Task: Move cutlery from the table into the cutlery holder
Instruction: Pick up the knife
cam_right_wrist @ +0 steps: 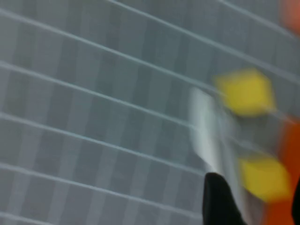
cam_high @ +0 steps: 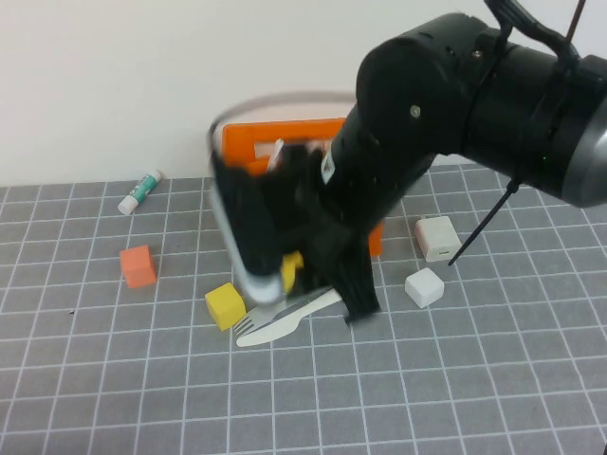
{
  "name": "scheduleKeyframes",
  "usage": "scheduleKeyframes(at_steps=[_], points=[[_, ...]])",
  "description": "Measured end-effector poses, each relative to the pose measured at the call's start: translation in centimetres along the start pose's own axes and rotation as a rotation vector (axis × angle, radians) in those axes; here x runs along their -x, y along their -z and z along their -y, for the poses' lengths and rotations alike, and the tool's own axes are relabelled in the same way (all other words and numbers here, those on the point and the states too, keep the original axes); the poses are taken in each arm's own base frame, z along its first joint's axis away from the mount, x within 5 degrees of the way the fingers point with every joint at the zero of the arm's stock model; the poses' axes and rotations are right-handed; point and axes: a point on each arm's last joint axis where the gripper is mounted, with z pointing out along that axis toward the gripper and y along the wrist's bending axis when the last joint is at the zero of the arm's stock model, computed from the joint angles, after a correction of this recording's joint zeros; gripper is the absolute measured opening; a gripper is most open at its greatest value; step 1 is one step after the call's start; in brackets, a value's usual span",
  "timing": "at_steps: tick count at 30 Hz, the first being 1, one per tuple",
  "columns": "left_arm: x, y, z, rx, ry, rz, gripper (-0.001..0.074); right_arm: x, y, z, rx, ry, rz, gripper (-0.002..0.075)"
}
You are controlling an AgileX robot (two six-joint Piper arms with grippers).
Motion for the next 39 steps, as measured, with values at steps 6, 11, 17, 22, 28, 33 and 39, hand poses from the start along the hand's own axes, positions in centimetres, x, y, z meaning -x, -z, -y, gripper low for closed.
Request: scheduleKeyframes(at_steps=[6,11,17,22,28,33,39], points=[[0.0,0.0,0.0,0.0,0.0,0.0,-0.0001,0.1,-0.2,-1.7,0.185,0.174,0.006,0.0279],[0.0,0.0,0.0,0.0,0.0,-0.002,-0.0001,-0.7,-2.0,-1.6,0.229,0.316,-0.055,0.0246],[0.0,0.0,0.0,0.0,0.0,-0.001,-0.0001,-1.4,-5.1,-1.6,0.292,0.321,-0.095,0.0241],[0.0,0.0,0.0,0.0,0.0,-0.001,-0.0001,-2.4,-9.8,-0.7,0.218,0.168,-0.188,0.0246],[0.0,0.0,0.0,0.0,0.002,-0.001,-0.0001,-3.8,-13.9,0.1,0.154,0.114,-0.193,0.0395],[0.0,0.0,0.0,0.0,0.0,-0.001,-0.0001,-4.9,-15.1,0.3,0.164,0.144,-0.193,0.0456],[0.0,0.0,0.0,0.0,0.0,-0.001,-0.0001,-6.2,-14.6,1.5,0.128,0.12,-0.184,0.0433]])
